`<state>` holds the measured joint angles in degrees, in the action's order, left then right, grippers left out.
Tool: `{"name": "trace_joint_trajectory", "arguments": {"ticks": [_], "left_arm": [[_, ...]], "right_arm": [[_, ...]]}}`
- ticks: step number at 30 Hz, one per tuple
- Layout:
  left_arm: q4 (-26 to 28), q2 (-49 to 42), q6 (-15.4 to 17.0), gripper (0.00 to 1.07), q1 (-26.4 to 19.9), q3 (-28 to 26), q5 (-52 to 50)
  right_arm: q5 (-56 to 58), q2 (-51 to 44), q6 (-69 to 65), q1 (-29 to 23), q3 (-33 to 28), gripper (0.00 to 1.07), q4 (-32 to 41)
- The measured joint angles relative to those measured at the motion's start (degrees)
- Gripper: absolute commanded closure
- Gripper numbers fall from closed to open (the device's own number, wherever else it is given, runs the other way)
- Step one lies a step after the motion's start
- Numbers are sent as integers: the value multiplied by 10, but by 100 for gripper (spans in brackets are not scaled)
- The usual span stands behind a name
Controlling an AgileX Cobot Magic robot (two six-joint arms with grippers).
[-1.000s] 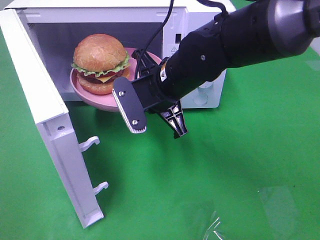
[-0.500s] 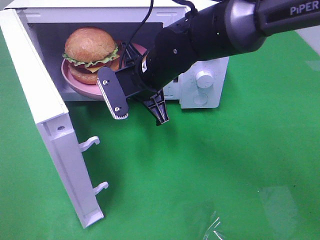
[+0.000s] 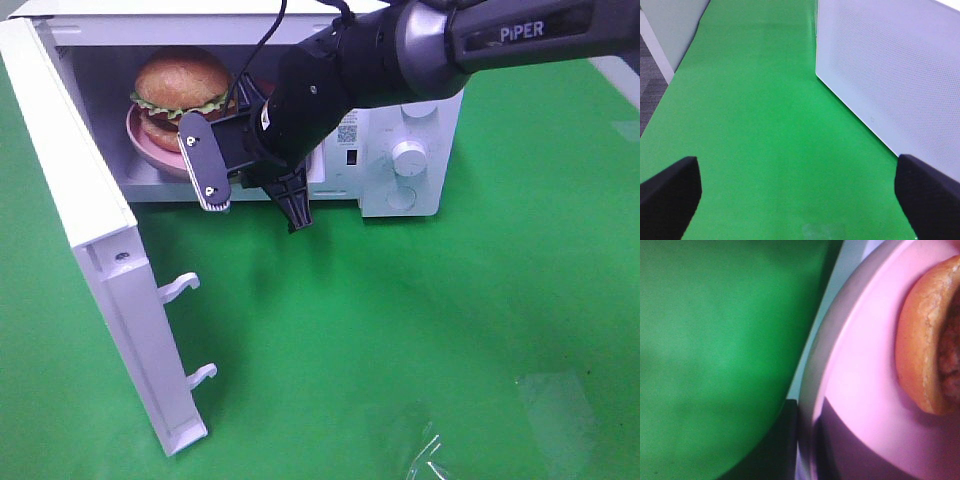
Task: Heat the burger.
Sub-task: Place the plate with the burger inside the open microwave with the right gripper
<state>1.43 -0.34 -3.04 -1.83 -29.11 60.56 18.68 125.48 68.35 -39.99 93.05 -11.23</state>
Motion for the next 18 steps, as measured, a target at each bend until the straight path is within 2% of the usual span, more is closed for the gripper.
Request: {"name": "trace_joint_trajectory", "arguments": {"ticks": [12, 18], "left_arm": [[0, 0, 0, 9, 0, 0, 0], [0, 0, 0, 9, 0, 0, 0]], "right_arm": [[13, 42, -28, 14, 69, 107, -13], [11, 52, -31, 16, 78, 107, -17]]}}
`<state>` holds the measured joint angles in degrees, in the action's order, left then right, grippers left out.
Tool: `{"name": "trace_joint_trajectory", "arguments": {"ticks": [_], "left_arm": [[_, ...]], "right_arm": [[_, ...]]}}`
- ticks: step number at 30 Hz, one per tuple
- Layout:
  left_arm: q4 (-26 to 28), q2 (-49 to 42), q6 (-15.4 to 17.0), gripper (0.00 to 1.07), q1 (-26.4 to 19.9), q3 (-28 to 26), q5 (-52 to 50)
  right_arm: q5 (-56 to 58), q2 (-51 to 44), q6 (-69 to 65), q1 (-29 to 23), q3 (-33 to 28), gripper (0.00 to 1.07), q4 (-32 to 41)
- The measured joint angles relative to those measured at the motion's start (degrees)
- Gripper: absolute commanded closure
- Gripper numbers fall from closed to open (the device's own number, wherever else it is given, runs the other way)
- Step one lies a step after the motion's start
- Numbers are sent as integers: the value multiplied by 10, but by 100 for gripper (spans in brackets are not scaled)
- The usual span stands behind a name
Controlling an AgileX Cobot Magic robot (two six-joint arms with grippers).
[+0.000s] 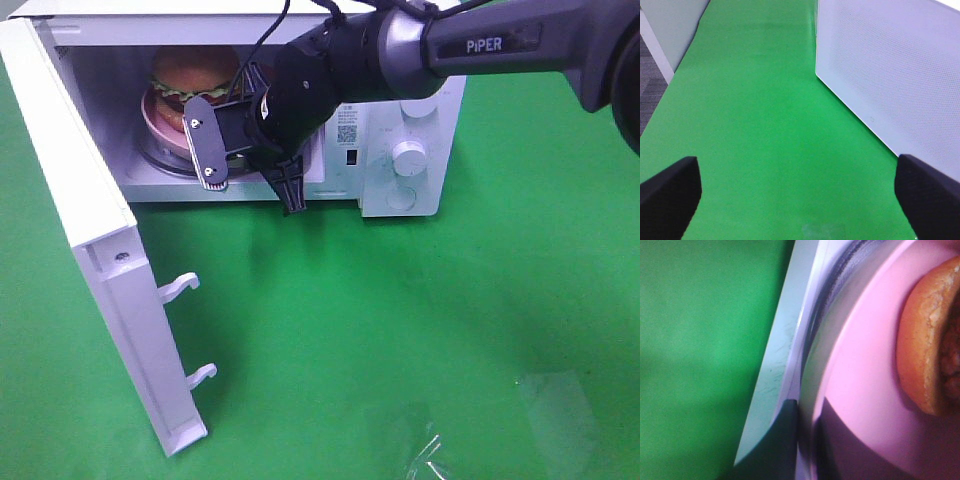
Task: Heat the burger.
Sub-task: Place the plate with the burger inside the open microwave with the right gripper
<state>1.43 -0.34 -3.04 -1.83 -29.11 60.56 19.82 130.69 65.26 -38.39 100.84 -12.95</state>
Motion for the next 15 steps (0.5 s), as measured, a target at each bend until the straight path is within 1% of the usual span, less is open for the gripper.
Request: {"name": "trace_joint_trajectory", "arguments": {"ticks": [15], "left_arm": [[0, 0, 0, 9, 0, 0, 0]], "right_arm": [[-10, 20, -1, 1, 10, 107, -6]]}}
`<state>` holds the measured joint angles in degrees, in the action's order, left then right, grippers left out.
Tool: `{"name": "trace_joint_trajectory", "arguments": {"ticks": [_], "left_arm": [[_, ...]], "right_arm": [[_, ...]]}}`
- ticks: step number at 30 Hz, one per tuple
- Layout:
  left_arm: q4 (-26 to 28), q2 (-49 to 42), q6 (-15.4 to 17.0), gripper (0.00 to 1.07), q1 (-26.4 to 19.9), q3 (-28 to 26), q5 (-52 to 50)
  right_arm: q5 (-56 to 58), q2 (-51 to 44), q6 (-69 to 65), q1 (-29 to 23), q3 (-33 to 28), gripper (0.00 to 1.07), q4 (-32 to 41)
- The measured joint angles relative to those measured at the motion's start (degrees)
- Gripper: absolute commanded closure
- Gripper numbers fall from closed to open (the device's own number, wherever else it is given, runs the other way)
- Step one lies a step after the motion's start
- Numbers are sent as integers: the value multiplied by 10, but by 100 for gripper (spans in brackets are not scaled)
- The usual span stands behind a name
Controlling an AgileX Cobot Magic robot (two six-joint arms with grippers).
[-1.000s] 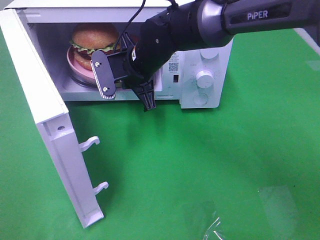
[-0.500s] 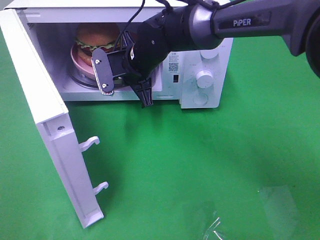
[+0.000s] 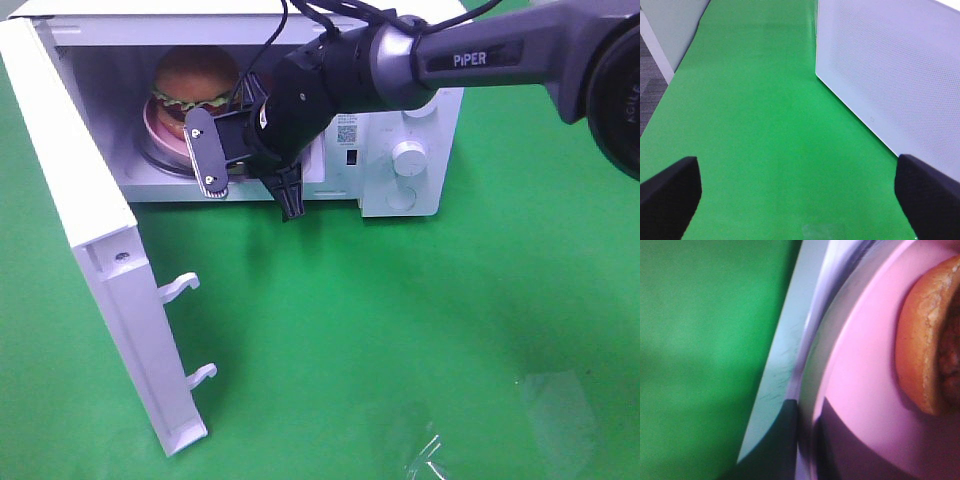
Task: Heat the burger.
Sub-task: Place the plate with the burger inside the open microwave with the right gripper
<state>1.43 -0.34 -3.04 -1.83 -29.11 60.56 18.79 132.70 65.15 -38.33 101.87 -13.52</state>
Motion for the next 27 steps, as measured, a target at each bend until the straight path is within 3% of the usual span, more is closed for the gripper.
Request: {"name": "trace_joint_trajectory", "arguments": {"ticks": [10, 17, 22, 27], "left_arm": [[0, 0, 0, 9, 0, 0, 0], [0, 0, 0, 9, 0, 0, 0], [0, 0, 0, 9, 0, 0, 0], [0, 0, 0, 9, 0, 0, 0]], "right_arm": [[-15, 4, 0, 0, 2, 103, 0], [-29, 11, 0, 0, 2, 88, 6], [-53, 11, -16, 0, 11, 70, 6], [-36, 11, -18, 0, 12, 66, 6]]}}
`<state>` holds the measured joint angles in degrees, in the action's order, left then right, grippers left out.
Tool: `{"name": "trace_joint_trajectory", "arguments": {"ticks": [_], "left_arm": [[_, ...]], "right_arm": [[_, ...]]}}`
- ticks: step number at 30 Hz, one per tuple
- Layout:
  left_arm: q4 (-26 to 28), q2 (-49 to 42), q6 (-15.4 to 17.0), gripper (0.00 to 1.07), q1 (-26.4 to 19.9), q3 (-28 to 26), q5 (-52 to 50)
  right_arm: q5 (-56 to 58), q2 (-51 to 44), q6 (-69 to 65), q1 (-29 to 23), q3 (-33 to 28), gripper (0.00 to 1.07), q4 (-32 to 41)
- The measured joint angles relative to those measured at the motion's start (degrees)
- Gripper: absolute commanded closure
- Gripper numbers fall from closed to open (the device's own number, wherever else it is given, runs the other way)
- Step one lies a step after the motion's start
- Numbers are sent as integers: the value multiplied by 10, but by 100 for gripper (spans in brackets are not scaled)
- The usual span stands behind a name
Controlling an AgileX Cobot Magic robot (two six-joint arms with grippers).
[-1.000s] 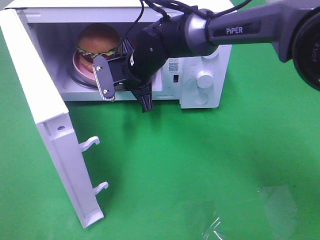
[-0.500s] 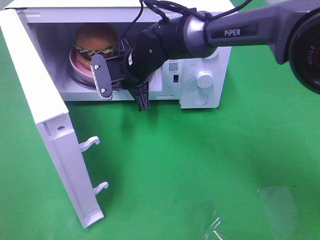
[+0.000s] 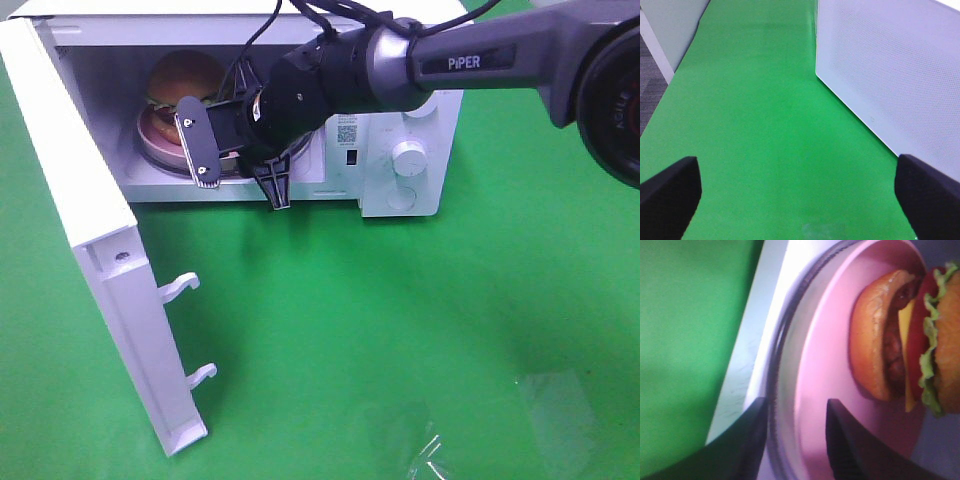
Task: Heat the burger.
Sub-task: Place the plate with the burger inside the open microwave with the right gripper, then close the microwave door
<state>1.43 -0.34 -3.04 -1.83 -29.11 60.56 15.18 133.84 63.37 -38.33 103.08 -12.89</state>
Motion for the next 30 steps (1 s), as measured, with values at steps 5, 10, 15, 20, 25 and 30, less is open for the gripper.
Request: {"name": "trace_joint_trajectory", "arguments": {"ticks": [5, 10, 15, 20, 25, 30], "left_arm": [[0, 0, 0, 9, 0, 0, 0], [0, 0, 0, 9, 0, 0, 0], [0, 0, 0, 9, 0, 0, 0], [0, 0, 0, 9, 0, 0, 0], [0, 0, 0, 9, 0, 0, 0], [0, 0, 0, 9, 0, 0, 0]], "right_arm": [[21, 0, -5, 0, 0, 66, 0], [25, -1, -15, 0, 0, 65, 0], [28, -9, -29, 0, -2, 61, 7], [24, -33, -29, 0, -41, 53, 13], [21, -45, -29, 0, -69, 45, 13], [-12, -78, -29, 0, -115, 27, 15]]}}
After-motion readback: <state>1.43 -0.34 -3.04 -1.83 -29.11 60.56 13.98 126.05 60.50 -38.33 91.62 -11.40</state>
